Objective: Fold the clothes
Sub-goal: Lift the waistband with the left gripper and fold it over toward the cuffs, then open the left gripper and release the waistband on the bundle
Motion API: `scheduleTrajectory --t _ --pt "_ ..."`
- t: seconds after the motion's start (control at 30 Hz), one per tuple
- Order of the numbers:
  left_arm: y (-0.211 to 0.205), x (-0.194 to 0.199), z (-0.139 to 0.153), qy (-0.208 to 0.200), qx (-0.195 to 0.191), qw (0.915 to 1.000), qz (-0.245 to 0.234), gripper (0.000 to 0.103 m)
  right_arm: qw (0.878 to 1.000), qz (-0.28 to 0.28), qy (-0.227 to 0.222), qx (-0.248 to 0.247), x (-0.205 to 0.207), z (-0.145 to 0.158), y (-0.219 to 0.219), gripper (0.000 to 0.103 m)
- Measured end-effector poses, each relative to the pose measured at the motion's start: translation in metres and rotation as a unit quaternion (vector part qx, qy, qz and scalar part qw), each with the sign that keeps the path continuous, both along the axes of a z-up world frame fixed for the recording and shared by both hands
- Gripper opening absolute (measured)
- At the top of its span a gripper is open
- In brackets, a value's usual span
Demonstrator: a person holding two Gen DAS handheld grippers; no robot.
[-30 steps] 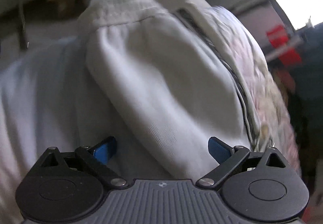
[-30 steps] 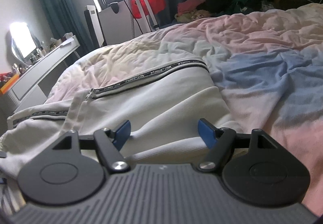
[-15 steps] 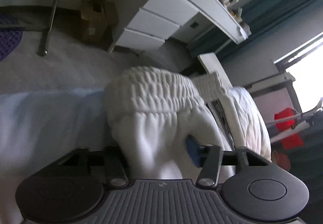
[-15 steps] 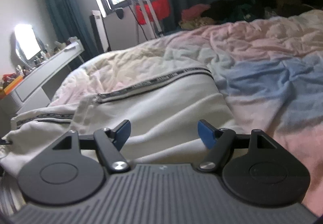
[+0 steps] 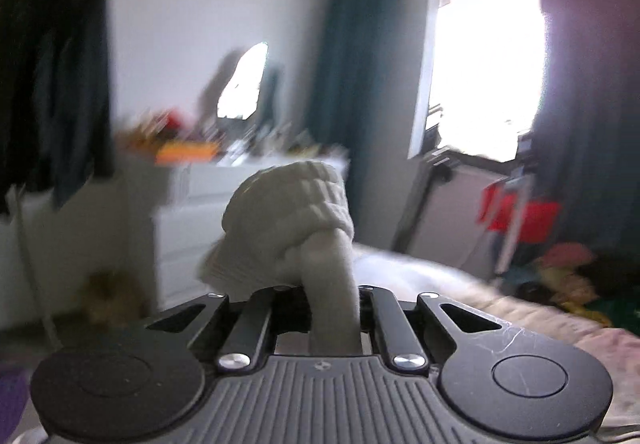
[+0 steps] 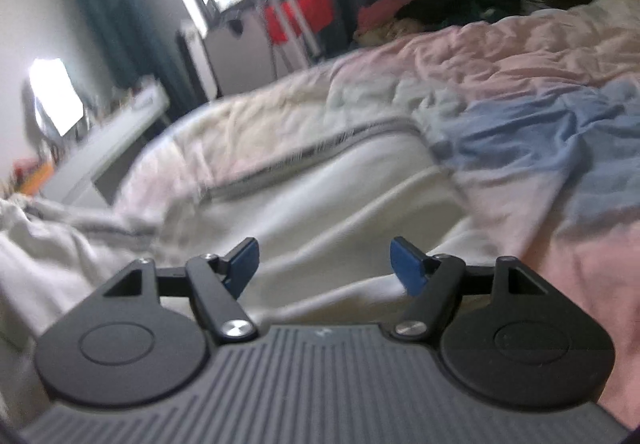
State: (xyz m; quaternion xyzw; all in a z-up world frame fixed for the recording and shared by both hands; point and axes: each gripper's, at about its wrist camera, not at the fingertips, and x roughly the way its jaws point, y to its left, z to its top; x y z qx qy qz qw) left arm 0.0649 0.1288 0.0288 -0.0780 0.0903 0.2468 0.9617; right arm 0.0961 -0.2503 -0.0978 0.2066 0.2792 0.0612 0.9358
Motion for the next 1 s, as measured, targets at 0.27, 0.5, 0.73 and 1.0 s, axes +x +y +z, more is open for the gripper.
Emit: scheduleTrajectory --t 0.27,0.5,0.73,1.0 --pt "-0.202 0.033 0.001 -0.061 0.098 0.9815 -0.152 0.009 0.996 -0.085 -0.033 0.020 -0.018 0.035 -0.056 0.075" --pt "-0.318 0.064 -0.110 0.080 0.097 0.9454 -0.301 0.012 0.985 -0.155 -0.031 0.073 -0.024 0.033 -0.109 0.077" --pt "-0.297 0.069 -0.147 0.156 0.077 0.9173 -0.358 0.047 0.978 -0.136 -0.018 0.156 -0.019 0.014 -0.117 0.077" --pt "-0.219 0.013 -0.115 0.178 0.020 0.8850 -0.429 0.099 0.972 -0.102 -0.042 0.206 -0.024 0.020 -0.104 0.077"
